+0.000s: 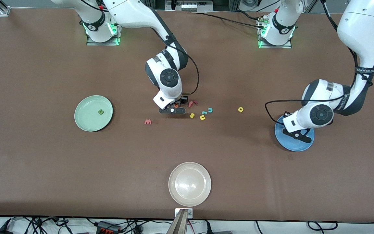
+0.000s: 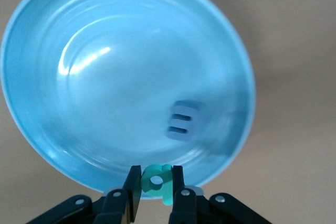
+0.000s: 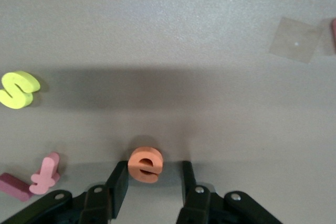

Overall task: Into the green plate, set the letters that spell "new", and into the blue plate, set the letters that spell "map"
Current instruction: 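Place the teal q on the blue plate with the left gripper, then grasp the yellow a with the left gripper, then release the orange e onto the green plate with the right gripper, then place the yellow a on the blue plate with the left gripper, then grasp the pink w with the right gripper while the left gripper withdraws, then carry the pink w to the green plate with the right gripper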

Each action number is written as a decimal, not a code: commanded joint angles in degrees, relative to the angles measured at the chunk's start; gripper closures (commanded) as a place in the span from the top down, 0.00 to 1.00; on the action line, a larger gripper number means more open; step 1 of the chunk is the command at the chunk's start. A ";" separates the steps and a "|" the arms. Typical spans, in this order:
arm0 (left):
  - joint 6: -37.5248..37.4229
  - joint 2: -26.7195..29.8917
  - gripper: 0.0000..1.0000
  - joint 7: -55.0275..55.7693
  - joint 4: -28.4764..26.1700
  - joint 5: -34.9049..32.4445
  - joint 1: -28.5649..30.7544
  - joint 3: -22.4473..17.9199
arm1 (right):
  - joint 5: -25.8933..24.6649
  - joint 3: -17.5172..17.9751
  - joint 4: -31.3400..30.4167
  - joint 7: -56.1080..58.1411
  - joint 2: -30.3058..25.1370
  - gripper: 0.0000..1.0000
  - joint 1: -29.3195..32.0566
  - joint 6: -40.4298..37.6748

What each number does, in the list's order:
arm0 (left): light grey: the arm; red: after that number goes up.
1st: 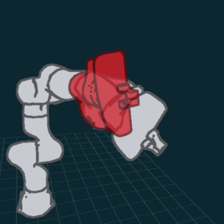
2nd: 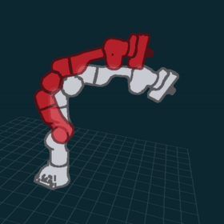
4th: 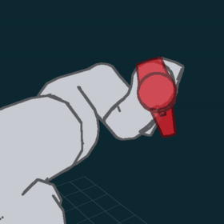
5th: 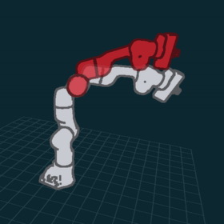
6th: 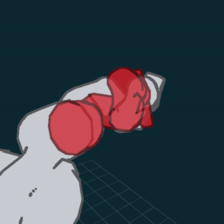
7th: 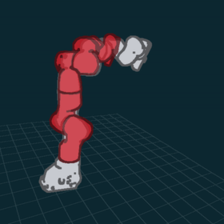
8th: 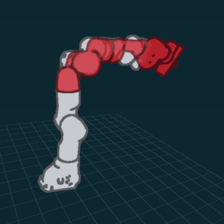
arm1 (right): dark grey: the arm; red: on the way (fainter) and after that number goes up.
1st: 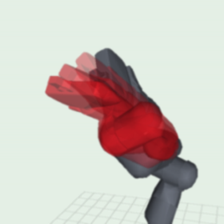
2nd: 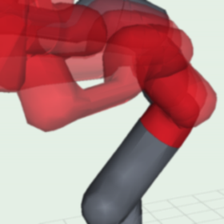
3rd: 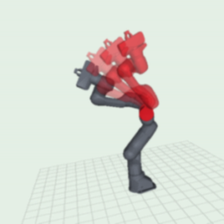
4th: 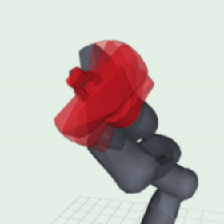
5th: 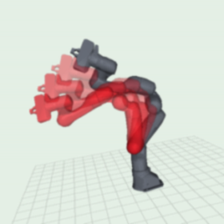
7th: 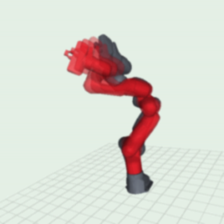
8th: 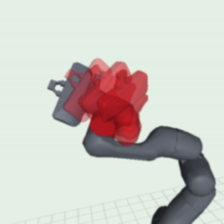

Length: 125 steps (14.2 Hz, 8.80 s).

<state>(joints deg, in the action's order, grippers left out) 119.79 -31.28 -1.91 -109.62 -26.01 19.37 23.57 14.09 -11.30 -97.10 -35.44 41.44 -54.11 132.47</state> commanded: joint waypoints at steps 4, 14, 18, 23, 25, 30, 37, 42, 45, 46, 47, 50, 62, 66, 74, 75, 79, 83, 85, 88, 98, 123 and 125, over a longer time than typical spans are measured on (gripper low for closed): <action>-6.47 2.27 1.00 4.26 1.59 -0.54 0.14 4.61 | 0.85 -0.03 3.06 0.11 2.33 0.41 0.06 -0.01; -3.44 0.78 1.00 37.14 -4.28 0.79 0.23 22.83 | 0.15 -5.72 2.35 6.50 -2.85 0.01 5.33 -10.35; 13.16 -1.24 1.00 42.67 -12.10 0.61 0.67 22.39 | 0.06 -16.36 -5.71 17.49 -7.24 0.01 5.07 -13.29; 16.17 -3.35 0.92 43.04 -11.93 -0.79 -0.03 20.99 | 0.15 -25.33 -16.71 33.13 -13.40 0.02 5.33 -13.20; 16.44 -3.44 0.83 43.04 -11.84 -1.15 -0.12 20.29 | 0.24 -28.24 -18.21 37.80 -13.23 0.04 6.38 -12.94; 18.45 -5.98 0.70 43.30 -11.67 -5.63 0.32 19.32 | 1.11 -27.98 -18.48 46.61 -10.95 0.04 13.85 -10.75; 19.17 -6.70 0.29 45.76 -11.76 -5.72 -0.56 19.32 | 5.34 -26.23 -18.30 46.69 -7.69 0.11 13.77 -6.69; 15.49 -4.16 0.09 45.15 -11.15 -5.81 0.14 19.93 | 5.51 -26.40 -14.89 45.29 -10.41 1.00 13.33 -8.54; 2.26 -0.99 0.09 38.15 -4.23 -5.81 0.23 20.46 | 8.75 -26.14 -9.27 44.15 -9.98 1.00 11.75 -8.10; -2.23 -0.63 0.10 34.03 -1.94 -5.81 0.32 20.46 | 9.11 -26.14 -7.25 44.15 -9.11 1.00 10.70 -7.93; -5.32 -0.63 0.10 29.81 0.35 -5.81 0.32 20.28 | 9.20 -26.05 -5.14 44.14 -8.23 1.00 10.26 -7.93; -7.73 -0.98 0.10 14.45 4.84 -5.72 6.53 19.76 | 9.90 -24.57 -1.87 44.14 -5.24 1.00 8.24 -7.75; -7.10 -7.32 1.00 -1.96 10.04 -9.59 13.94 18.07 | 13.51 -18.84 -3.01 44.34 -4.27 1.00 5.68 -8.45; -17.71 -4.76 1.00 -1.61 17.22 -8.71 14.03 23.34 | 13.69 -18.84 -6.25 62.56 -3.73 1.00 2.28 -7.23; -43.47 -3.79 1.00 6.39 41.56 -5.19 14.12 34.07 | 13.51 -19.37 -9.95 90.39 -5.67 1.00 -1.01 1.99; -44.46 -3.18 1.00 6.39 43.68 -4.93 14.12 34.34 | 13.51 -19.28 -9.69 96.03 -5.58 1.00 0.05 2.79; -43.85 9.52 1.00 6.39 43.09 10.84 6.15 14.83 | 13.86 -19.19 -9.51 107.32 -5.23 1.00 0.06 3.50; -36.77 22.89 1.00 5.95 30.14 29.24 -11.95 -14.82 | 13.95 -18.58 -9.16 111.55 -3.66 1.00 -0.12 6.93; -27.02 30.01 1.00 5.43 18.01 29.00 -17.41 -20.47 | 13.86 -17.09 -9.16 112.34 -3.39 1.00 -0.03 7.98; -21.35 33.91 1.00 -0.88 10.40 25.67 -22.44 -24.19 | 13.95 -16.56 -9.16 113.75 -2.16 1.00 -0.12 10.00; -23.37 31.72 1.00 -1.61 13.29 25.39 -22.27 -23.49 | 14.04 -14.19 -9.16 115.16 0.22 0.76 -0.20 14.14; -24.87 31.54 1.00 -1.08 14.08 25.31 -22.53 -23.31 | 13.95 -46.53 -17.15 114.72 -2.95 0.00 -8.29 -19.62; -24.87 31.54 1.00 -1.08 14.08 25.31 -22.53 -23.31 | 13.95 -46.53 -19.17 114.98 -2.86 0.00 -8.03 -17.69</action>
<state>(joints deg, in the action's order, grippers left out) 96.20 0.86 -2.65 -97.16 0.47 -2.86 0.24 27.19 -57.17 -114.00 77.93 38.82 -61.68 112.85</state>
